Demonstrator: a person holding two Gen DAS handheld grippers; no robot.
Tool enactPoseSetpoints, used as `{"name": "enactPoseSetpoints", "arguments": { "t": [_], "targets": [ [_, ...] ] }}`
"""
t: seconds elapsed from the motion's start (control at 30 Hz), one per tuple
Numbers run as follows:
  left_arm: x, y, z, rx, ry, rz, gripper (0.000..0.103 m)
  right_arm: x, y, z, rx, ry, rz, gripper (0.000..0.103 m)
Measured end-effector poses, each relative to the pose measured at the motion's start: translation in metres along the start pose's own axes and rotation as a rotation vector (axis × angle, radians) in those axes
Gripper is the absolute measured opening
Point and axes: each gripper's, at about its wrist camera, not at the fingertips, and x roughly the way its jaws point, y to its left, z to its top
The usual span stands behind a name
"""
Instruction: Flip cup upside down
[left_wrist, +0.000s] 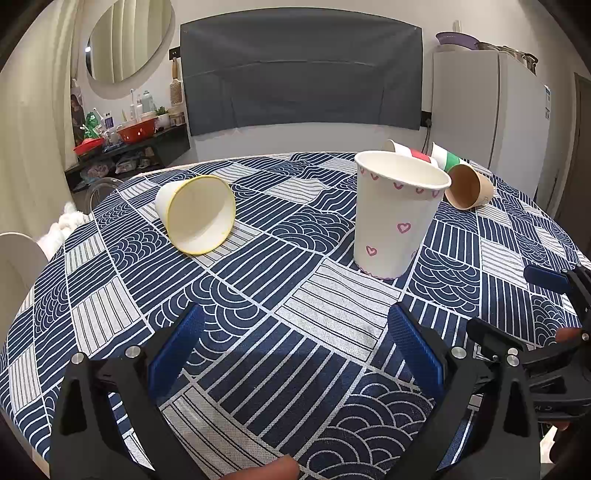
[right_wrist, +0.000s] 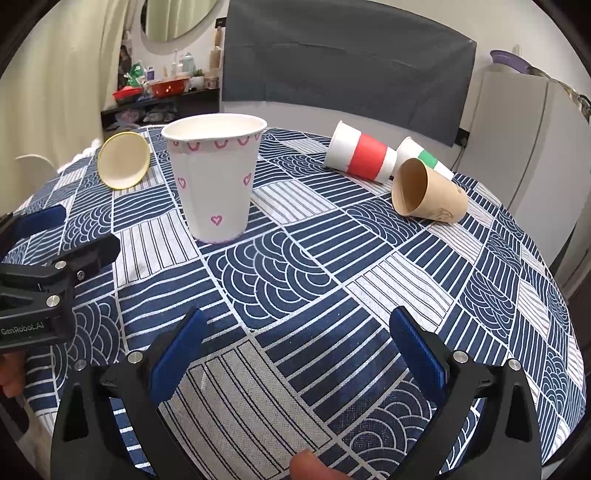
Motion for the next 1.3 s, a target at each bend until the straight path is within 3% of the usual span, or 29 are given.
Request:
{"name": "enactPoseSetpoints", "arguments": {
  "t": [0.57,1.3],
  "targets": [
    [-0.0047,-0.0035,-0.0009,0.011,-0.032,0.024,0.097,0.002,-0.0007,0.0003,0.001,0.015,0.015,0.095],
    [-0.0014,-0.0027,-0.0007,0.009,-0.014,0.022,0.097,0.0007,0.0013,0.0003,-0.009,0.015,0.021,0.095]
  ]
}}
